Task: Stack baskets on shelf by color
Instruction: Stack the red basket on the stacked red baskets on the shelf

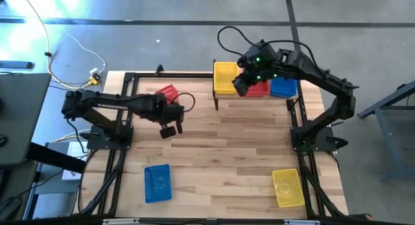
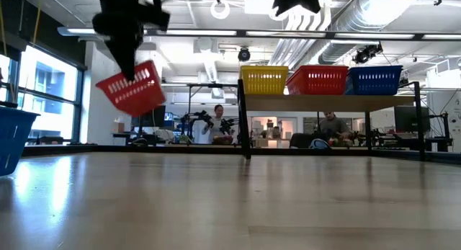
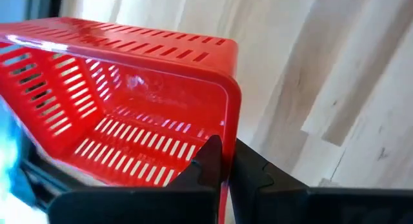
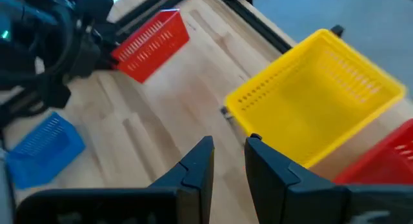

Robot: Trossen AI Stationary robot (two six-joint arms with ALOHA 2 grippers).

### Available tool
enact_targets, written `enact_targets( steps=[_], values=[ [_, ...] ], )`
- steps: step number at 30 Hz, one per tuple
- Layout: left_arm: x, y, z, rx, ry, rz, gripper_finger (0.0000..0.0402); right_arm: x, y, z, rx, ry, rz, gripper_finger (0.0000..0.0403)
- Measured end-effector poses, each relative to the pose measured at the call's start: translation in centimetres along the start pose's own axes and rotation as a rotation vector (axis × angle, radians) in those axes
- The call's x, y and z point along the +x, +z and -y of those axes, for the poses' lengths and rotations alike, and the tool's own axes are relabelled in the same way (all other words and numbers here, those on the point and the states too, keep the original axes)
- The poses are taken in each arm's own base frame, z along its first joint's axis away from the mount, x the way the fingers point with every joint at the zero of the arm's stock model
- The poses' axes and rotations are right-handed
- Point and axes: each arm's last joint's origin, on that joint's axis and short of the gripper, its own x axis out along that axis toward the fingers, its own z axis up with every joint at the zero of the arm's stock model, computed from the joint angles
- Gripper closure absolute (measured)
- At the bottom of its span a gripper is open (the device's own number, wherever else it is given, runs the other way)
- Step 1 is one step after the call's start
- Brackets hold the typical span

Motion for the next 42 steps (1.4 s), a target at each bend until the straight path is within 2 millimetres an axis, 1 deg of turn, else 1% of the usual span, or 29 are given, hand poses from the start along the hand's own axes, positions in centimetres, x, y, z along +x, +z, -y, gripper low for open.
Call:
enact_targets(
  steps=[4, 7, 10, 13, 19, 24, 27, 33, 38, 42],
  values=[
    [-2.0, 0.1, 1.5, 0.151, 0.037, 0.09, 0.0401, 0.0, -0.3, -1.5, 0.066, 0.041, 0.013, 0.0328],
    [-3.2, 0.1, 2.5, 0.225, 0.036, 0.145, 0.0401, 0.0, -0.6, -2.7, 0.13, 0.03, 0.028, 0.0328],
    [-3.8, -0.1, 3.5, 0.291, 0.045, 0.168, 0.0401, 0.1, -1.1, -3.8, 0.197, 0.015, 0.03, 0.0328],
    [-4.3, -0.6, 4.4, 0.386, 0.111, 0.2, 0.0401, 0.4, -1.7, -5.2, 0.244, 0.017, 0.022, 0.0328],
    [-5.1, -1.7, 6.0, 0.547, 0.148, 0.237, 0.0401, 1.3, -3.2, -8.0, 0.32, 0.028, -0.029, 0.0328],
    [-5.7, -2.4, 7.0, 0.653, 0.216, 0.279, 0.0401, 2.5, -4.4, -10.2, 0.367, 0.028, -0.069, 0.0328],
    [-5.9, -2.8, 7.4, 0.726, 0.253, 0.284, 0.0401, 3.2, -5.2, -11.4, 0.386, 0.023, -0.087, 0.0328],
    [-6.1, -3.7, 7.6, 0.85, 0.313, 0.251, 0.0401, 4.6, -6.4, -13.1, 0.352, 0.016, -0.124, 0.0328],
    [-6.2, -4.4, 7.4, 0.898, 0.333, 0.199, 0.0401, 5.9, -7.2, -14.2, 0.306, 0.004, -0.146, 0.0328],
    [-6.2, -4.8, 7.2, 0.883, 0.333, 0.168, 0.0401, 6.8, -7.8, -15.0, 0.298, 0.002, -0.166, 0.0328]
  ],
)
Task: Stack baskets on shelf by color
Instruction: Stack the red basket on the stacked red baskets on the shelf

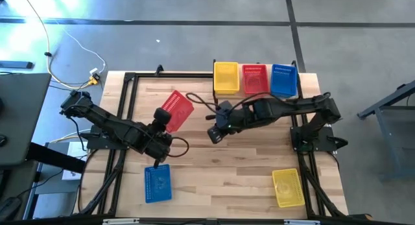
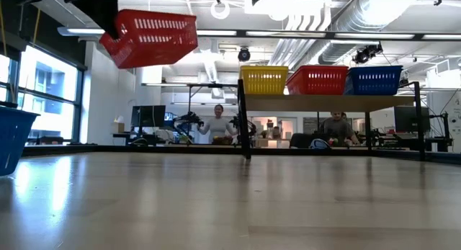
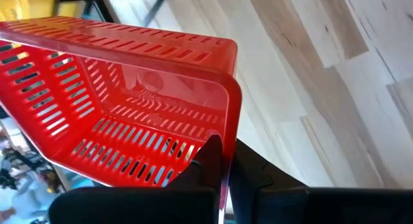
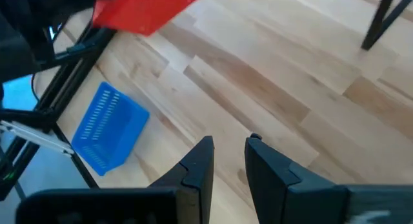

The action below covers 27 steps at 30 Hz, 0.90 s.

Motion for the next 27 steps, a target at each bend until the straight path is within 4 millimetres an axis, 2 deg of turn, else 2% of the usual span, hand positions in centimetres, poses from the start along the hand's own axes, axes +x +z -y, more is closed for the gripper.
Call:
enact_targets(
  steps=[6, 11, 17, 20, 27],
  values=[
    [0.0, -0.4, 0.2, 0.007, -0.071, -0.031, 0.0401, 0.6, -1.0, -0.8, -0.058, 0.02, -0.026, 0.0328],
    [0.0, -0.5, 0.5, -0.061, -0.158, -0.041, 0.0401, 0.7, -1.4, -1.3, -0.063, 0.037, -0.026, 0.0328],
    [0.4, 0.1, 1.2, -0.14, -0.263, -0.073, 0.0401, 0.7, -1.2, -1.6, 0.113, 0.043, 0.041, 0.0328],
    [0.9, 0.6, 1.4, -0.147, -0.221, -0.112, 0.0401, 0.7, -1.0, -1.5, 0.142, 0.033, 0.069, 0.0328],
    [2.3, 1.4, 1.4, -0.189, 0.011, -0.213, 0.0401, 0.8, 0.0, -1.1, 0.191, 0.011, 0.142, 0.0327]
  ],
)
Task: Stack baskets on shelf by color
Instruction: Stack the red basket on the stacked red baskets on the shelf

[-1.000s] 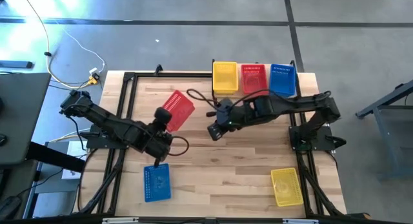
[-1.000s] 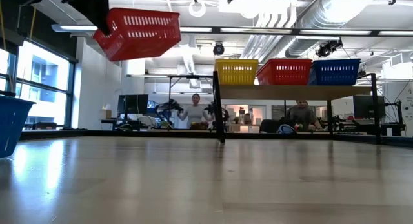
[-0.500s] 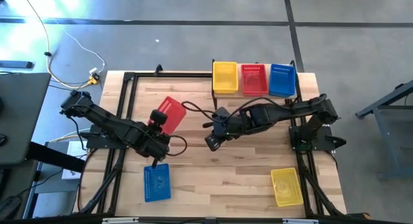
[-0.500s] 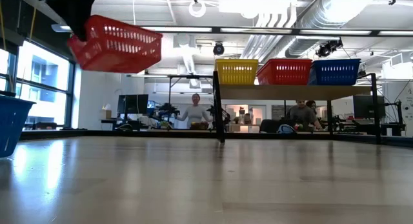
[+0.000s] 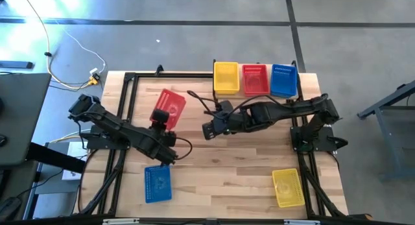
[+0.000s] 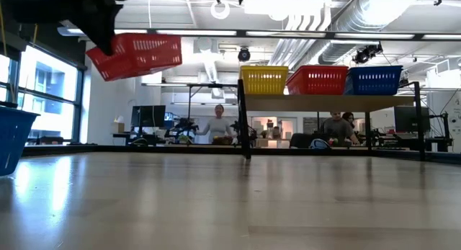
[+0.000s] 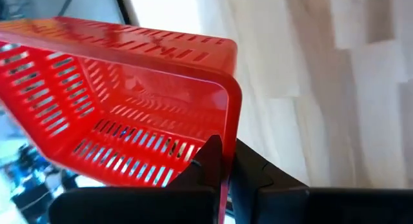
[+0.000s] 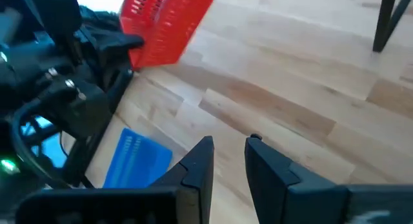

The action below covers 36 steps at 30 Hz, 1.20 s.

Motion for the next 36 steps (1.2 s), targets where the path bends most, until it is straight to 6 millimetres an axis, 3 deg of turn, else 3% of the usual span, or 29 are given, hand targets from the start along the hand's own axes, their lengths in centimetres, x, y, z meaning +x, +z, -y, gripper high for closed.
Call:
enact_targets(
  steps=[12, 19, 27, 36],
  values=[
    [2.4, 1.8, -0.5, 0.056, 0.189, -0.072, 0.0401, 1.0, 4.2, 0.6, 0.122, 0.029, 0.183, 0.0271],
    [4.0, 2.5, -1.2, 0.175, 0.218, -0.144, 0.0401, 2.5, 7.0, 1.4, 0.196, 0.065, 0.203, 0.0267],
    [5.1, 2.6, -2.1, 0.242, 0.24, -0.193, 0.0401, 5.1, 7.5, 1.6, 0.251, 0.072, 0.145, 0.0269],
    [4.9, 2.7, -2.1, 0.353, 0.282, -0.196, 0.0401, 8.3, 8.0, 1.6, 0.315, 0.123, 0.1, 0.0269]
  ],
)
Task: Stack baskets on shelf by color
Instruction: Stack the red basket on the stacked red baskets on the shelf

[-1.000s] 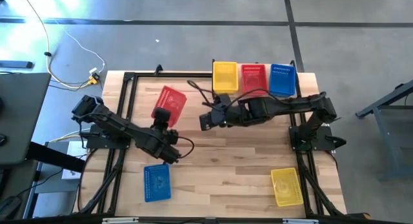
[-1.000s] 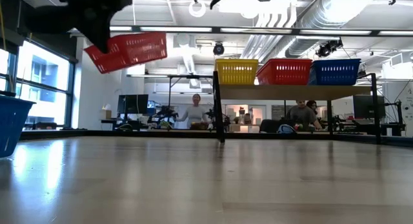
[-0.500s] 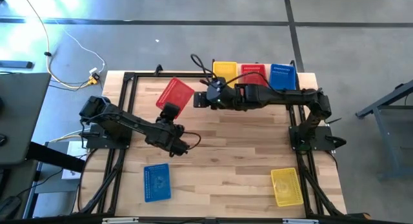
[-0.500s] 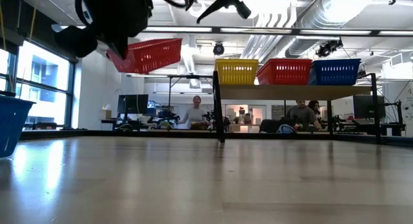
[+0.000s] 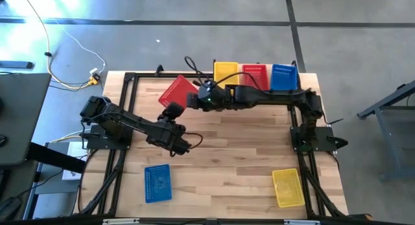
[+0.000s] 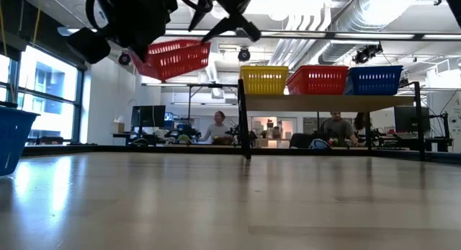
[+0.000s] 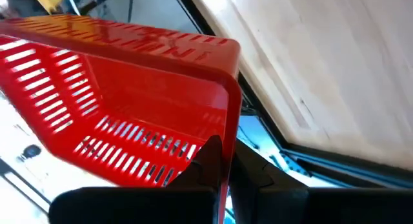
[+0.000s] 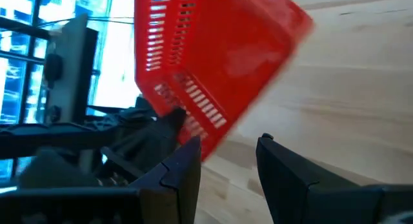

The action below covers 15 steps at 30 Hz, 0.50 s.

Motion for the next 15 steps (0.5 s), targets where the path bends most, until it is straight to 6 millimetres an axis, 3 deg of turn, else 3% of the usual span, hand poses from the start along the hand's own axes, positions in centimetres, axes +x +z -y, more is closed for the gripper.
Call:
enact_targets(
  steps=[15],
  values=[
    [-1.2, 0.1, 0.5, 0.05, 0.055, 0.033, 0.0401, 2.0, -0.1, 0.5, 0.007, -0.016, -0.005, 0.0275]
  ],
)
